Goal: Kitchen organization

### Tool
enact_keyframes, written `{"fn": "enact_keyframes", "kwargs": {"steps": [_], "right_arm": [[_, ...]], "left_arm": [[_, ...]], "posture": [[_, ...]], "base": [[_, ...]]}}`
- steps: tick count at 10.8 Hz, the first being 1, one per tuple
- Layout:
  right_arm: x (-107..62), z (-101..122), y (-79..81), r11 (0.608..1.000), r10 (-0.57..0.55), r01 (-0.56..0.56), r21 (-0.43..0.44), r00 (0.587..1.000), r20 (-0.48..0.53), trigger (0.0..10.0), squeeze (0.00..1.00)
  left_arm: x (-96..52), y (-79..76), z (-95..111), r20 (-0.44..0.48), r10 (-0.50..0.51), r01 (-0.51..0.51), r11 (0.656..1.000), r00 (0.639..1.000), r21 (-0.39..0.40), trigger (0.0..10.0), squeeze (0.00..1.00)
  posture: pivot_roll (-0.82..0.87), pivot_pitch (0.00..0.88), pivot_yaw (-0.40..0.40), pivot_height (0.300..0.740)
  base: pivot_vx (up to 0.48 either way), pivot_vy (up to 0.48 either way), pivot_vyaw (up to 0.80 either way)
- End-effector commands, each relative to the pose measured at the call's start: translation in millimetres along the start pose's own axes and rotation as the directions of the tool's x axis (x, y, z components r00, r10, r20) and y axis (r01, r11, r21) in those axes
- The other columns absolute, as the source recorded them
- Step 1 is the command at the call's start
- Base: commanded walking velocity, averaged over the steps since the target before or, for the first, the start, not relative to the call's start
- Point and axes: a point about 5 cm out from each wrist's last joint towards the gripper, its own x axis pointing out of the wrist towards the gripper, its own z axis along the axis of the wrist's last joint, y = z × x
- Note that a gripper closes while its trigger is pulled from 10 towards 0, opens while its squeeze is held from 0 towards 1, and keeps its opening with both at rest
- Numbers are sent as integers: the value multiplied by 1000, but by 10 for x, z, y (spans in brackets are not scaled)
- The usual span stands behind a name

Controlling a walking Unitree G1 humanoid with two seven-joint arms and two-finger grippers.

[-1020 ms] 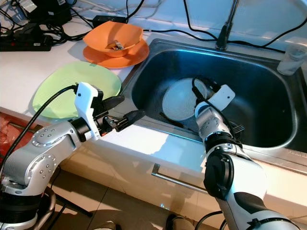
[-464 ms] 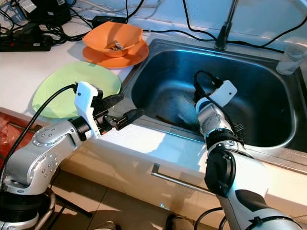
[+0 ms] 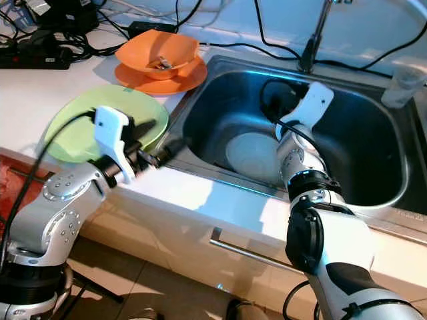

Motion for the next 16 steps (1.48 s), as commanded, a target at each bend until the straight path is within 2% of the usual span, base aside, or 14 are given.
{"fn": "enact_keyframes", "kwargs": {"steps": [1,2,3,4,14,15,16], "right_arm": [[-5,63,-34,998,23,-21,-51,999,32,10000,1000],[-15,79,-13,995,53,-49,-84,998,43,10000,1000],[-27,71,21,992,83,-78,-95,996,41,10000,1000],[-49,46,72,988,130,-127,-86,991,32,10000,1000],[-49,46,72,988,130,-127,-86,991,32,10000,1000],[-74,34,86,985,152,-149,-86,988,26,10000,1000],[-174,-122,174,957,266,-268,-112,963,-39,10000,992]], "left_arm": [[1,80,50,28,73,-73,997,997,17,10000,0],[-19,157,56,55,151,-152,988,987,13,10000,0],[-43,254,67,79,243,-247,968,967,47,10000,0],[-77,370,68,95,344,-352,932,934,87,10000,0],[-77,370,68,95,344,-352,932,934,87,10000,0],[-98,433,60,106,403,-413,905,909,101,10000,0],[-402,918,-4,89,726,-728,685,682,-7,10000,0]], "posture": [[89,75,-54,740],[86,71,-58,740],[81,66,-65,740],[79,63,-68,740],[79,63,-68,740],[77,62,-72,740],[73,44,-68,740]], "base": [[0,0,0],[0,0,0],[0,0,0],[0,0,0],[0,0,0],[0,0,0],[0,0,0]]}}
